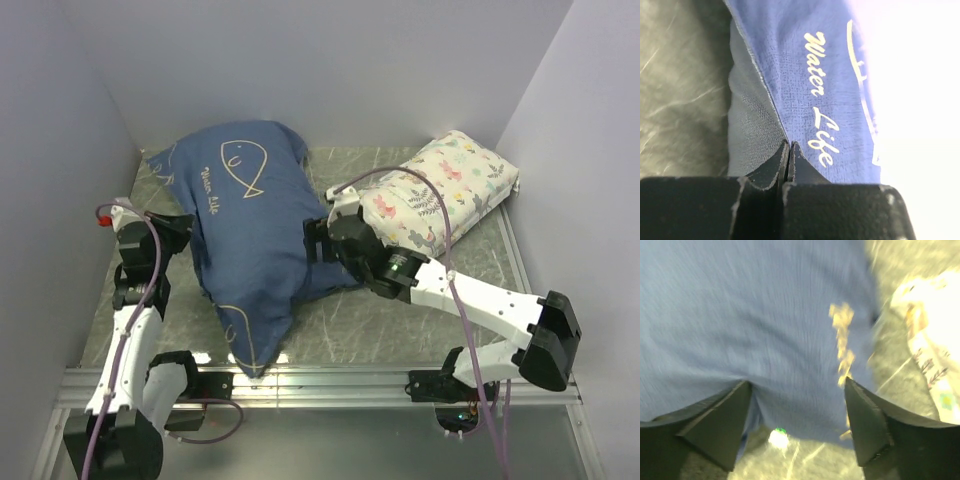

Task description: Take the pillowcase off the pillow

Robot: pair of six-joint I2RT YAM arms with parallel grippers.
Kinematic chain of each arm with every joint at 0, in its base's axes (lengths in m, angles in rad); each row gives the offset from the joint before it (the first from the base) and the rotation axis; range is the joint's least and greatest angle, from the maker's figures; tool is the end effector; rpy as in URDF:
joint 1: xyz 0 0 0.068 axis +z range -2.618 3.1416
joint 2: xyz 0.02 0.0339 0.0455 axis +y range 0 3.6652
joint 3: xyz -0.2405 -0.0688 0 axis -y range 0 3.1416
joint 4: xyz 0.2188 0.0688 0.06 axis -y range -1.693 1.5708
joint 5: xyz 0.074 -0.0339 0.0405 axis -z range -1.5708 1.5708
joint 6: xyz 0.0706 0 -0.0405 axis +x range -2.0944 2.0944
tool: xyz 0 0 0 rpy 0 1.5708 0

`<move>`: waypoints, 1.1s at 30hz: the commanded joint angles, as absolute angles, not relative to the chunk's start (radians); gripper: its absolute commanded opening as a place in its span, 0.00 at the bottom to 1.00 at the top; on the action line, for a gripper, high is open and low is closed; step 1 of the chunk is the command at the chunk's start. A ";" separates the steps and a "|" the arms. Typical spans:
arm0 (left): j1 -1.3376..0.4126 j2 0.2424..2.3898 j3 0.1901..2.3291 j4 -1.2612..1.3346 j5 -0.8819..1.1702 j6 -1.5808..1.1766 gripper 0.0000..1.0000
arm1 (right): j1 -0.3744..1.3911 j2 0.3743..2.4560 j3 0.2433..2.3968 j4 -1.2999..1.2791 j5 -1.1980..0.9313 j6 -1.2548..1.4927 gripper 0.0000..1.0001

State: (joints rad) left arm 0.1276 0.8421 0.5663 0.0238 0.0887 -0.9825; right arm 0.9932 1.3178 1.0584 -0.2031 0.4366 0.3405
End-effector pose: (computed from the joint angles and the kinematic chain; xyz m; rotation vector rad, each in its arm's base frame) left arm 0.2254 0.0226 0.2551 -0.9333 1.6275 -0.6782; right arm 0.1944 0.2435 0.2867 -0.3797 1.9750 0.4153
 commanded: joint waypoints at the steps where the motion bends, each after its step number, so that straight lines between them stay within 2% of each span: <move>1: 0.132 0.773 0.658 -0.047 0.097 -0.914 0.00 | 0.951 1.347 1.166 -0.143 0.555 0.334 0.87; 5: 0.132 0.706 0.776 -0.089 0.132 -0.882 0.01 | 0.855 1.576 1.293 -0.161 0.376 0.383 0.82; 9: 0.126 0.689 0.896 -0.098 0.198 -0.861 0.00 | 0.850 1.790 1.420 -0.147 0.146 0.422 0.74; 12: 0.080 0.693 1.009 -0.113 0.186 -0.825 0.01 | 0.850 1.925 1.532 -0.118 -0.047 0.442 0.72; 17: -0.121 0.816 1.176 -0.146 0.109 -0.744 0.01 | 0.853 2.074 1.741 -0.068 -0.390 0.471 0.69; 21: -0.300 0.945 1.193 -0.088 0.058 -0.693 0.01 | 0.842 2.120 1.801 -0.005 -0.520 0.531 0.71; 22: -0.390 0.969 1.198 -0.065 0.011 -0.684 0.01 | 0.836 2.132 1.808 -0.002 -0.558 0.549 0.72; 24: -0.469 1.055 1.229 -0.058 -0.047 -0.661 0.00 | 0.825 2.181 1.861 -0.002 -0.647 0.581 0.70; 26: -0.514 1.132 1.235 -0.049 -0.093 -0.672 0.01 | 0.819 2.180 1.864 -0.049 -0.596 0.580 0.68; 27: -0.515 1.149 1.224 -0.041 -0.104 -0.693 0.01 | 0.813 2.165 1.838 -0.054 -0.501 0.586 0.69; 30: -0.503 1.195 1.168 -0.028 -0.198 -0.722 0.00 | 0.766 2.091 1.686 -0.040 -0.416 0.647 0.70; 33: -0.430 1.259 1.106 0.032 -0.132 -0.779 0.01 | 0.718 1.997 1.537 -0.002 -0.365 0.678 0.70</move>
